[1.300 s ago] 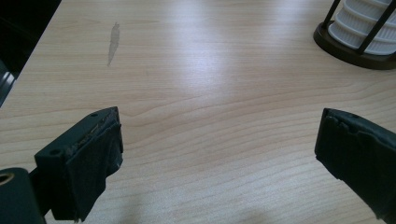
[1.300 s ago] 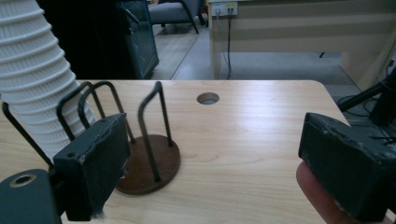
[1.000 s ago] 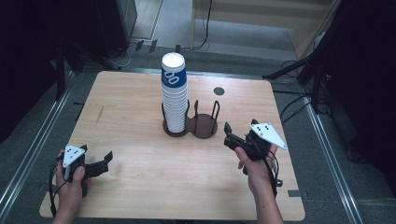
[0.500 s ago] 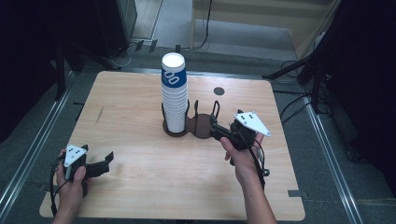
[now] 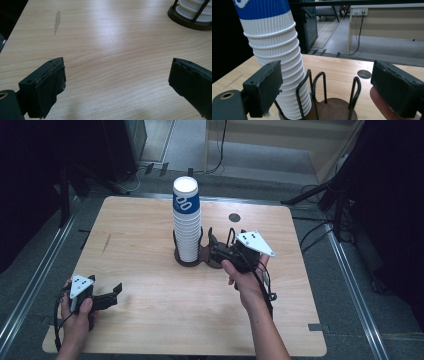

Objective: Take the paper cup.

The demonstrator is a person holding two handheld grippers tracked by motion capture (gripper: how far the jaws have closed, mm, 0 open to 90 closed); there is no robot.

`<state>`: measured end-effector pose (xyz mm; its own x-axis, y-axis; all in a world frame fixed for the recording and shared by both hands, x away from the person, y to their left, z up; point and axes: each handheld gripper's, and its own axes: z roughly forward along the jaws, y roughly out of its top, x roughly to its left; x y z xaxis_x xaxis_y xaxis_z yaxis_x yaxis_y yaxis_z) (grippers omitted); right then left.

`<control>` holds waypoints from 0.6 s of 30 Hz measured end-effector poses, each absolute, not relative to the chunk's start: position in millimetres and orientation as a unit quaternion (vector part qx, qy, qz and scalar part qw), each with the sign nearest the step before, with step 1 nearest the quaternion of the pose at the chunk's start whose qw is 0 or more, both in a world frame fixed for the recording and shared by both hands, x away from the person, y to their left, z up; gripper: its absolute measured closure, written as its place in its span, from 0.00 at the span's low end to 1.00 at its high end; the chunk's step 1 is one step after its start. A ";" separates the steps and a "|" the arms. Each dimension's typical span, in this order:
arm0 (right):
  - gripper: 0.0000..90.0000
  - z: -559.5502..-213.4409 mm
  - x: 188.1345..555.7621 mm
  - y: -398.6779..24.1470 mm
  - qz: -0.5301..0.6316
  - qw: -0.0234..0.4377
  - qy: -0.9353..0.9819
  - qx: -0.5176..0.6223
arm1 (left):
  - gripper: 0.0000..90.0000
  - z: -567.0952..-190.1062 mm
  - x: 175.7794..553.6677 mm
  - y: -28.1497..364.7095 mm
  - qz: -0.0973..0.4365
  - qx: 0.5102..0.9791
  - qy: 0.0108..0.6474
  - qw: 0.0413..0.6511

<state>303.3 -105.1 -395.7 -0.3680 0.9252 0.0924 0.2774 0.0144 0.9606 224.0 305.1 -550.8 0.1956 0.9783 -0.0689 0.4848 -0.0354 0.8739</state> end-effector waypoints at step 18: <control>0.12 -386.6 315.2 -64.3 0.541 0.309 0.647 0.440 | 0.02 -551.0 224.4 305.1 0.297 0.655 0.559 0.413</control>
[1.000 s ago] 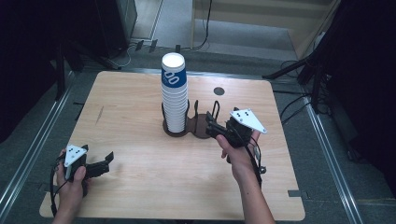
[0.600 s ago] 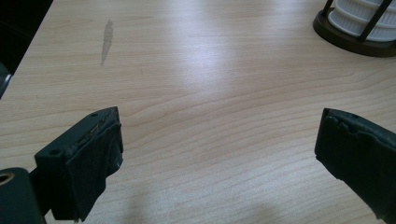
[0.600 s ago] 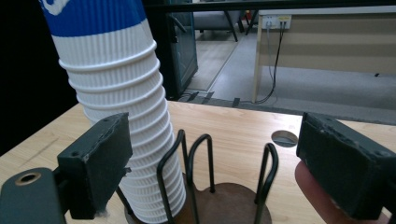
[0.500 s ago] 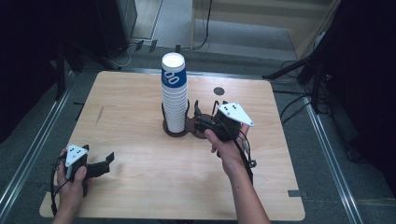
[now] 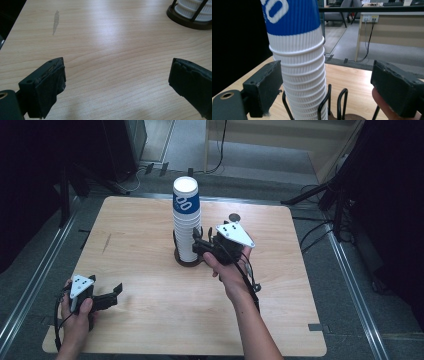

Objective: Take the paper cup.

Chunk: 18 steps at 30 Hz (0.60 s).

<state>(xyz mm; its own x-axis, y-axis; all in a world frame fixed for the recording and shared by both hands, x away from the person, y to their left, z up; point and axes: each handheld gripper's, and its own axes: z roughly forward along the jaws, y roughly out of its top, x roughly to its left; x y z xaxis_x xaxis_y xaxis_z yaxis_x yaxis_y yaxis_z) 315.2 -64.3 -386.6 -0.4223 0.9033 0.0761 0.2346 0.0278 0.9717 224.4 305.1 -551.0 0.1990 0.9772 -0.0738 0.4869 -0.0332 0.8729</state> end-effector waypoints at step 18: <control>0.12 -372.4 329.3 -37.8 0.545 0.295 0.657 0.430 | 0.02 -550.9 224.7 304.5 0.296 0.657 0.557 0.412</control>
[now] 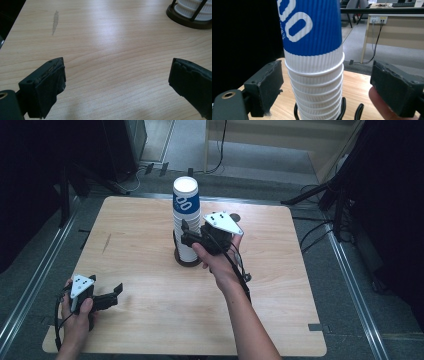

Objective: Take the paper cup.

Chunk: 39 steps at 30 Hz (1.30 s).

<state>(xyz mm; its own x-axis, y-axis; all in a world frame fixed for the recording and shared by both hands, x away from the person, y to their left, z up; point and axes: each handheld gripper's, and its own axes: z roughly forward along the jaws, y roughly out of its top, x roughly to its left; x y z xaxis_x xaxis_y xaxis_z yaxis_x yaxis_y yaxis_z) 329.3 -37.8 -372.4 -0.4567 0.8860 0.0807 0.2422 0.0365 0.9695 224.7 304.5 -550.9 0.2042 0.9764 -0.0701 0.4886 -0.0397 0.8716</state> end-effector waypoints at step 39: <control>0.11 -367.7 365.9 -5.9 0.549 0.289 0.657 0.429 | 0.02 -550.7 225.3 304.3 0.295 0.659 0.555 0.414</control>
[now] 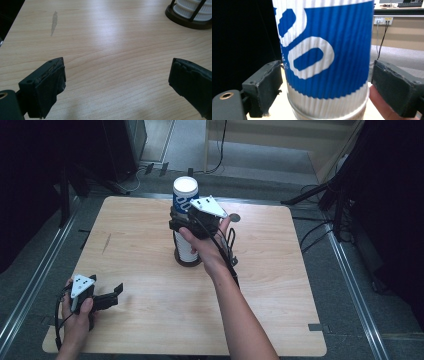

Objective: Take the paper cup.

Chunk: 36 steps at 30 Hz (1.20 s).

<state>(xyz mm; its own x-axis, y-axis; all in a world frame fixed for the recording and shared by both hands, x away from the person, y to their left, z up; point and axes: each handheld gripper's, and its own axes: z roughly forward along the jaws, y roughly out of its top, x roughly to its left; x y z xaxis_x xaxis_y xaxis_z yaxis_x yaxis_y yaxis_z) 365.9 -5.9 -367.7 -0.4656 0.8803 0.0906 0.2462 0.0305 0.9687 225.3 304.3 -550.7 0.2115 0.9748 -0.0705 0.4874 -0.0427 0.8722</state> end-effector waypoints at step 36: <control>0.18 -373.2 375.4 7.1 0.538 0.324 0.651 0.426 | 0.02 -550.7 226.0 304.5 0.294 0.658 0.555 0.415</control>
<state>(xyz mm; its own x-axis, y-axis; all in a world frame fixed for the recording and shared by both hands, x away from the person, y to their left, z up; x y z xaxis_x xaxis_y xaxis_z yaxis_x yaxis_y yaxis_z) 375.4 7.1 -373.2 -0.4272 0.9035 0.0354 0.2059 0.0591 0.9768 226.0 304.5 -550.7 0.2112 0.9747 -0.0736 0.4859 -0.0393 0.8731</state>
